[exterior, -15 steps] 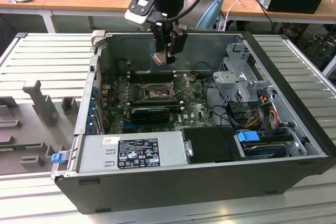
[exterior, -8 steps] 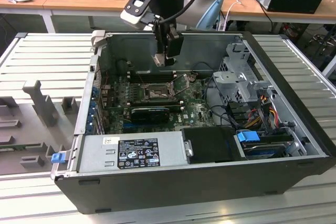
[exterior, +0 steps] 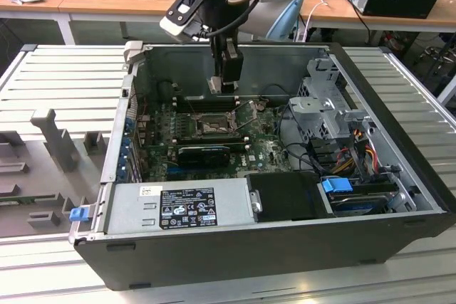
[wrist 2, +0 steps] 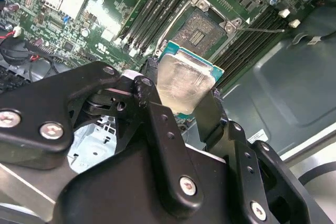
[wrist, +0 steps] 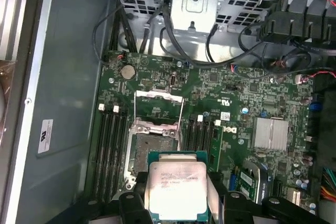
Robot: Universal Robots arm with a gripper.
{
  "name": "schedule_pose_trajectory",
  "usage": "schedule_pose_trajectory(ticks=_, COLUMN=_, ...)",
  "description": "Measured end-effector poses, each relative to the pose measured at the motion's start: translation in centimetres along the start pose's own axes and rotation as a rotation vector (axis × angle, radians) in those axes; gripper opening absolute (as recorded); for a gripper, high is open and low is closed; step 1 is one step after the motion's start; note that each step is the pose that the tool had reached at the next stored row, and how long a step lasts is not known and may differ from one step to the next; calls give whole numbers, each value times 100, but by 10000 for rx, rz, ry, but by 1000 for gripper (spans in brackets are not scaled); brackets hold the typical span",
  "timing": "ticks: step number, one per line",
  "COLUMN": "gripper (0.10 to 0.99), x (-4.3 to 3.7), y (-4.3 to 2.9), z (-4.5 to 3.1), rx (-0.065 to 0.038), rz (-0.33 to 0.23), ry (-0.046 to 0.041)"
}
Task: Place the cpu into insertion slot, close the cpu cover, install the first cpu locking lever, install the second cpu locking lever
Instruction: 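Place the cpu into insertion slot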
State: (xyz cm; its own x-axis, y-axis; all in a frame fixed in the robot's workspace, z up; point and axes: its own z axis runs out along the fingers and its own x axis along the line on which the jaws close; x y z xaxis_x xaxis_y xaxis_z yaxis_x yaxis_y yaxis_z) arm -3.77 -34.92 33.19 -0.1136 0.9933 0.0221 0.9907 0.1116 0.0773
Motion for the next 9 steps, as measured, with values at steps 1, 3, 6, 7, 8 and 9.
schedule_pose_trajectory(ticks=1, gripper=525, x=0, y=-1, z=12, rx=2, rz=15, ry=-2)
schedule_pose_trajectory(ticks=3, gripper=525, x=0, y=-3, z=35, rx=2, rz=19, ry=-2)
schedule_pose_trajectory(ticks=6, gripper=525, x=-1, y=-4, z=49, rx=2, rz=19, ry=-1)
schedule_pose_trajectory(ticks=7, gripper=525, x=-1, y=-4, z=52, rx=3, rz=19, ry=-2)
schedule_pose_trajectory(ticks=8, gripper=525, x=-1, y=-5, z=57, rx=3, rz=19, ry=-1)
schedule_pose_trajectory(ticks=9, gripper=525, x=-1, y=-5, z=62, rx=2, rz=19, ry=-2)
